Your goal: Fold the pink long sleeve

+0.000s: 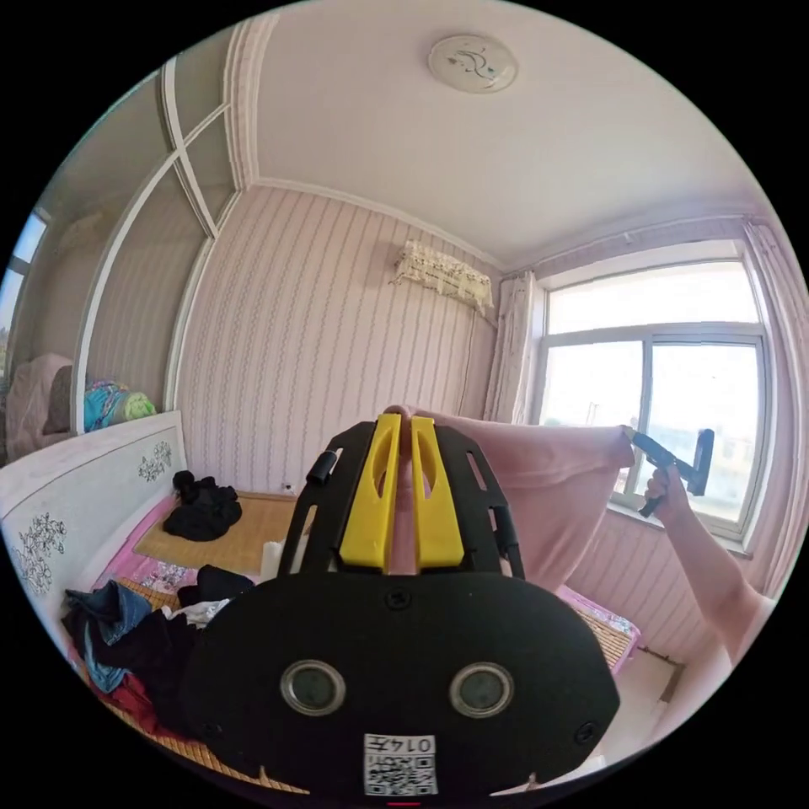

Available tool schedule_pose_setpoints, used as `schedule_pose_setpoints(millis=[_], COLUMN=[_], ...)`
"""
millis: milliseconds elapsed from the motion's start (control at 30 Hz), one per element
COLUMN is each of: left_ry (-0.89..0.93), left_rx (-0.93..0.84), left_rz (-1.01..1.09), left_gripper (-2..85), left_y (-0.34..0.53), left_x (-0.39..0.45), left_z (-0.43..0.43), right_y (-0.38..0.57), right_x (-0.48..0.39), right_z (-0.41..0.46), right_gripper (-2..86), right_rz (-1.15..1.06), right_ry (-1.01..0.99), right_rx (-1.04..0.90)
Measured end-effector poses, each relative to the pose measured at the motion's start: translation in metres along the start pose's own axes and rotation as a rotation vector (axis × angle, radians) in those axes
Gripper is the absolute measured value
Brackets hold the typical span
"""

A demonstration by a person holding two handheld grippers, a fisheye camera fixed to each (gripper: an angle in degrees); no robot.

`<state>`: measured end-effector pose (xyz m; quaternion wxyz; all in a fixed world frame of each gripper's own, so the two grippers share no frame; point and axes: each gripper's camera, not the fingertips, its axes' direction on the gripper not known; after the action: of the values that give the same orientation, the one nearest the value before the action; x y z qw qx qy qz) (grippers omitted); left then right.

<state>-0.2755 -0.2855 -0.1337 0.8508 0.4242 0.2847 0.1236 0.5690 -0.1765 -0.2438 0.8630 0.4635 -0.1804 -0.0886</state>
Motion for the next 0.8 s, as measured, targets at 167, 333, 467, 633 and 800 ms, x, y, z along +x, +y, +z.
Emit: schedule_pose_setpoints(millis=[167, 333, 467, 633, 800], left_ry=[0.035, 0.047, 0.029, 0.052, 0.127], left_rx=[-0.214, -0.677, -0.938, -1.223, -1.309], left_rz=[0.085, 0.04, -0.031, -0.077, -0.076], left_gripper=[0.0, 0.1, 0.1, 0.4, 1.1], left_y=[0.079, 0.281, 0.433, 0.566, 0.603], left_x=[0.015, 0.02, 0.022, 0.037, 0.059], left_z=[0.051, 0.132, 0.159, 0.158, 0.14], right_y=[0.081, 0.298, 0.454, 0.592, 0.619], right_x=[0.036, 0.081, 0.086, 0.071, 0.06], right_z=[0.009, 0.053, 0.075, 0.072, 0.047], right_gripper=[-0.4, -0.2, 0.0, 0.3, 1.0], right_rz=[0.109, 0.335, 0.49, 0.617, 0.689], right_ry=[0.025, 0.09, 0.092, 0.074, -0.042], right_rx=[-0.126, -0.585, -0.873, -1.217, -1.326])
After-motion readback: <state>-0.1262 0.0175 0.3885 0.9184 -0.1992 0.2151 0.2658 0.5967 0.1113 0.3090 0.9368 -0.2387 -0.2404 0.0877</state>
